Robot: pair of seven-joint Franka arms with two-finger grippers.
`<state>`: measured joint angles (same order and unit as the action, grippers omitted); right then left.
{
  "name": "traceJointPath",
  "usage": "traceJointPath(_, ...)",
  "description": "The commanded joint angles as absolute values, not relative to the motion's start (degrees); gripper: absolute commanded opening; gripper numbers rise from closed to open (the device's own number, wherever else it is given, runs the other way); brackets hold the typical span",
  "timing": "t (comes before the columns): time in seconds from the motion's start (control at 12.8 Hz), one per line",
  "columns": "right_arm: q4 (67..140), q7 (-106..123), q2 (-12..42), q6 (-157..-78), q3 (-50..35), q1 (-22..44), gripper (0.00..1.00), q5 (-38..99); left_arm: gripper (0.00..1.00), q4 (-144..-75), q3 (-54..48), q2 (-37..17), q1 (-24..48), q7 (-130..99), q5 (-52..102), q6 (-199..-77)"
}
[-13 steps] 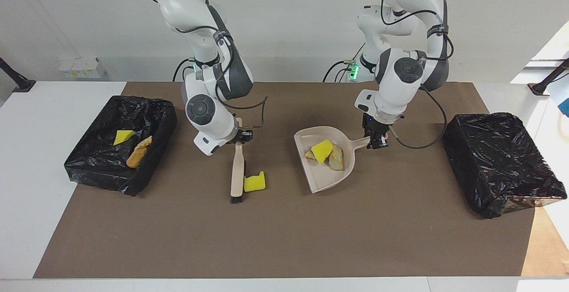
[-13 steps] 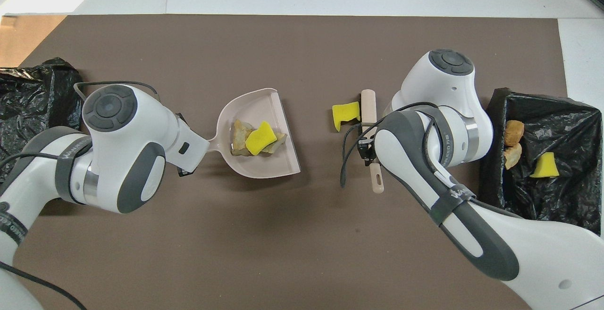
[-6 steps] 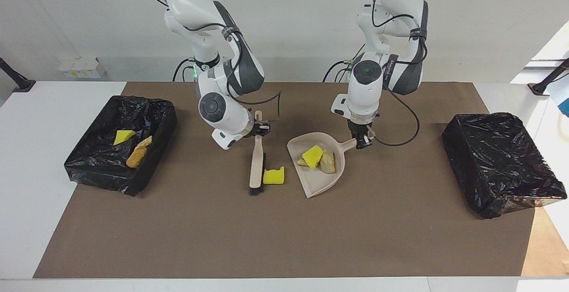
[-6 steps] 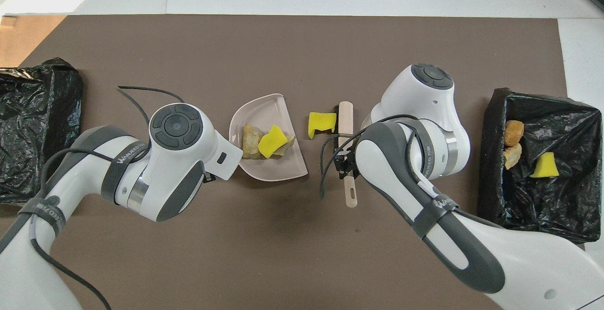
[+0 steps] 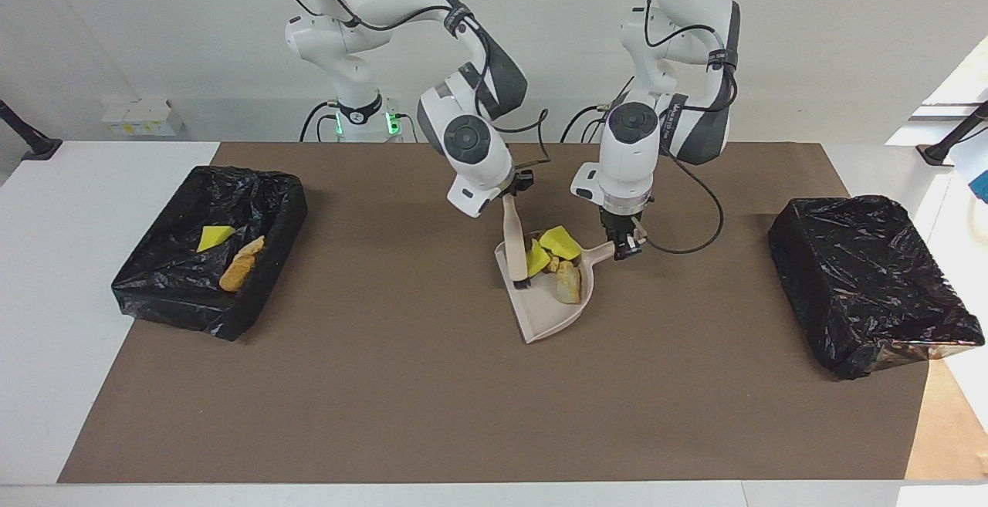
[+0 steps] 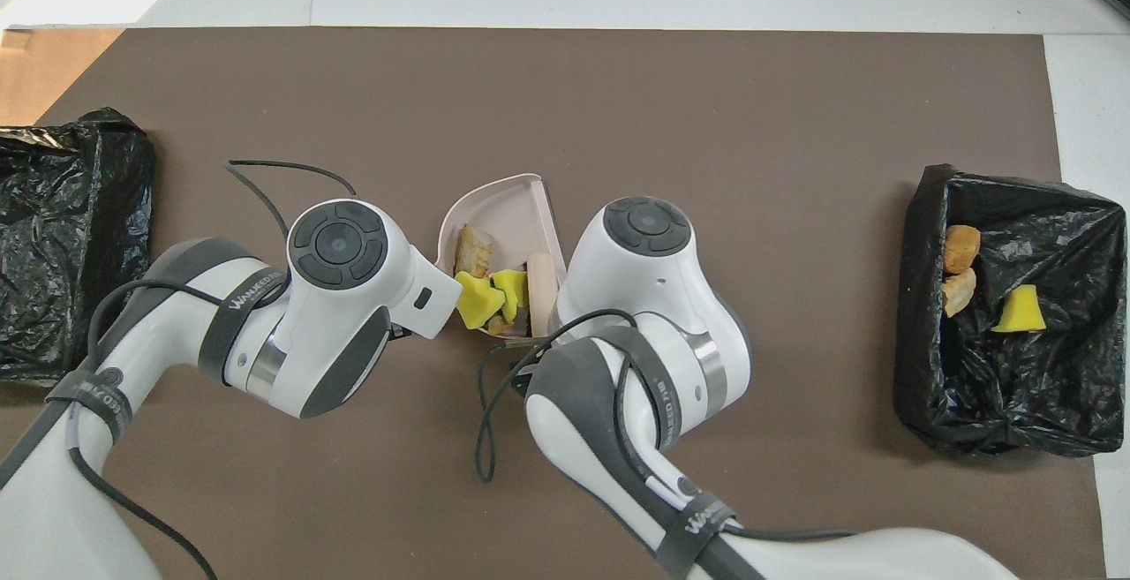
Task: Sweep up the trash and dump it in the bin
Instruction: 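Sweep the yellow sponge into the dustpan with the right gripper's brush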
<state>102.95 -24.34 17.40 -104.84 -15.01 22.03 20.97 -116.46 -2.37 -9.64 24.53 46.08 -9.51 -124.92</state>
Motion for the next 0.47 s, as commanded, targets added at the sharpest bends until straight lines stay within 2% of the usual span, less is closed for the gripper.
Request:
traceJointPath(0.0, 104.0, -26.0, 15.4, -106.2, -15.0, 23.6, 0.0, 22.5, 0.0, -119.1, -2.0, -9.0, 23.7, 47.2, -10.5, -129.3)
traceJointPath(0.39, 103.5, -26.2, 12.5, -105.1, -14.6, 20.9, 0.0, 22.1, 0.0, -119.0, -1.9, -9.1, 22.0, 53.3, -7.4, -129.2)
